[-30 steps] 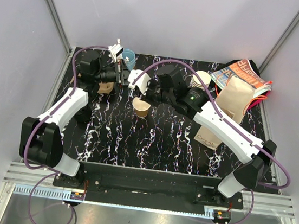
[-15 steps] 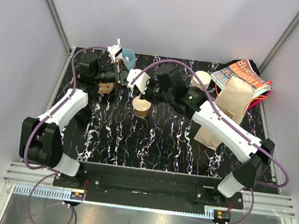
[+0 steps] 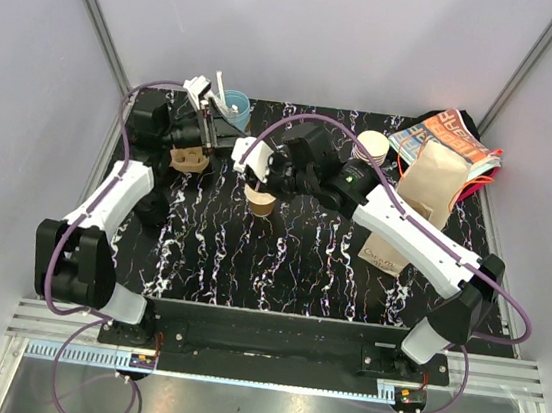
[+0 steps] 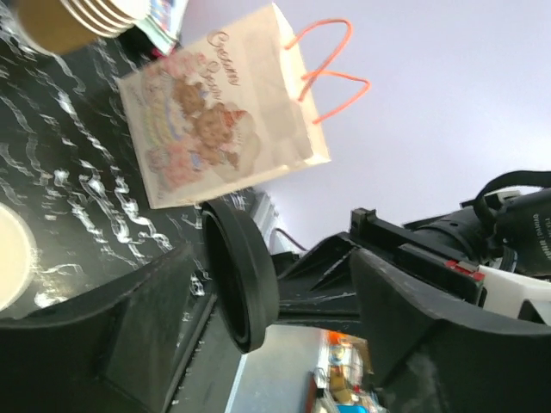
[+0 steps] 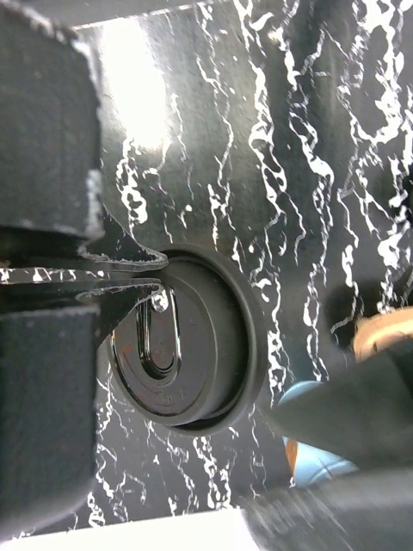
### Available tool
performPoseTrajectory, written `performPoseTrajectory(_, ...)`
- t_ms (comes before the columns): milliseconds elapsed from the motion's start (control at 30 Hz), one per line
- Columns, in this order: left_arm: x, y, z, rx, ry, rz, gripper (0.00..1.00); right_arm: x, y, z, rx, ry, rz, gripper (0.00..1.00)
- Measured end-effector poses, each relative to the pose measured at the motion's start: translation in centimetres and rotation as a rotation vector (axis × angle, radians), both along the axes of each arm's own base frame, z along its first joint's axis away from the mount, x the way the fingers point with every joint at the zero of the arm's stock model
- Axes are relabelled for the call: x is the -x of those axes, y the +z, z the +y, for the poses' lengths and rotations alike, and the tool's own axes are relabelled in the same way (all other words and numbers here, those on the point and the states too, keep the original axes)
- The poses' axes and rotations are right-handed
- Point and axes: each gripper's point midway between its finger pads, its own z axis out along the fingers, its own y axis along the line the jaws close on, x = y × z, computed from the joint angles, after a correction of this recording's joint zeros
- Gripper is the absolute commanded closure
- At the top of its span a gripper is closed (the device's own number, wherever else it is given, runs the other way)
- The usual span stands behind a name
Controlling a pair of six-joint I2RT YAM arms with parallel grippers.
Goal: Pack the takeout coffee
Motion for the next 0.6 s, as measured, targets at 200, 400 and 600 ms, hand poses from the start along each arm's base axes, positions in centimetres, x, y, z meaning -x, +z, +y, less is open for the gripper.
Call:
performPoseTrajectory(200,-1.5,1.1,2.7,-0.096,0.065,-0.089,0.12,0.9,-0.8,-0.4,0.035,0.031,0.03,1.0)
performPoseTrajectory(400,-2.5,1.1,8.0,-0.276,0.244,-0.227,0.1,1.0,-2.6,-0.7,0.111,0.049,0.064,1.0)
performPoseTrajectory(600,-2.8,-2.8,14.6,-0.462,0.461,-0.247,0.06,-0.2,-6.2,0.6,0.229,0.065,0.135,0.99)
